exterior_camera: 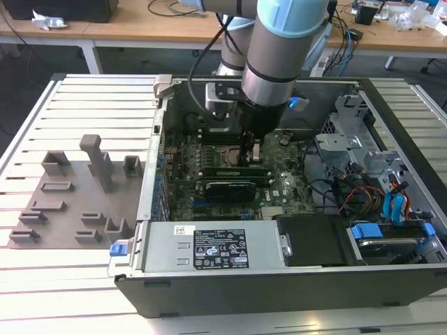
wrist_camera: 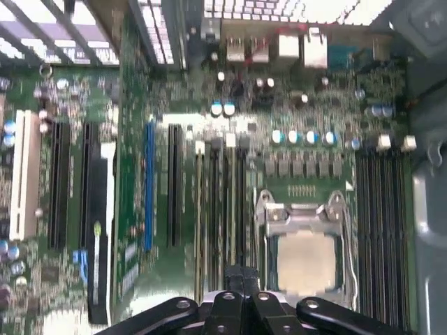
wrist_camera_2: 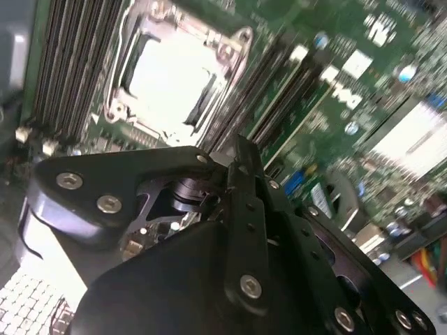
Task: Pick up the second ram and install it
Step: 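Press down the second ram until it locks into place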
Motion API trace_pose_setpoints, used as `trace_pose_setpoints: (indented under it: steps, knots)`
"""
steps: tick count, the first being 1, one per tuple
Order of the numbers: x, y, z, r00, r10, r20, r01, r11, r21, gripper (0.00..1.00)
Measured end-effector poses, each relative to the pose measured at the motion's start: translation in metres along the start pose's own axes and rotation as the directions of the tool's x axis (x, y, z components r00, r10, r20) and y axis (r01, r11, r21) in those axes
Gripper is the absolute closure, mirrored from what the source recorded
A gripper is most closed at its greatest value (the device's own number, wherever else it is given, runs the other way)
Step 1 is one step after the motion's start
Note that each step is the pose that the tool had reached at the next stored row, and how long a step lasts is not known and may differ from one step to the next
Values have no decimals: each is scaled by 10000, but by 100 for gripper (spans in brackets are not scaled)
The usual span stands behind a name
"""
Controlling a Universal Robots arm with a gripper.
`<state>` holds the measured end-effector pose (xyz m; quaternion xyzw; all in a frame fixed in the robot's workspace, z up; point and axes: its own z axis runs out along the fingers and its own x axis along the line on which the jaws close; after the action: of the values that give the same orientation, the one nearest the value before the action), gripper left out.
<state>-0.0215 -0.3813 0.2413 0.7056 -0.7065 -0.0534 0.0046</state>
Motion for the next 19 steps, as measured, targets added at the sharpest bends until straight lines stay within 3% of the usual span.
trace_pose_setpoints:
  steps: [3,6,7,10,19]
  knots:
    - [41,145,10,10000,-1,0,1,10000,24,90]
    - [45,351,43,9999,-14,123,13,10000,54,90]
    - [46,373,51,9999,-13,123,12,10000,56,90]
    - [50,378,103,9999,-13,118,13,10000,54,90]
    - [54,391,156,9999,-13,117,13,10000,53,90]
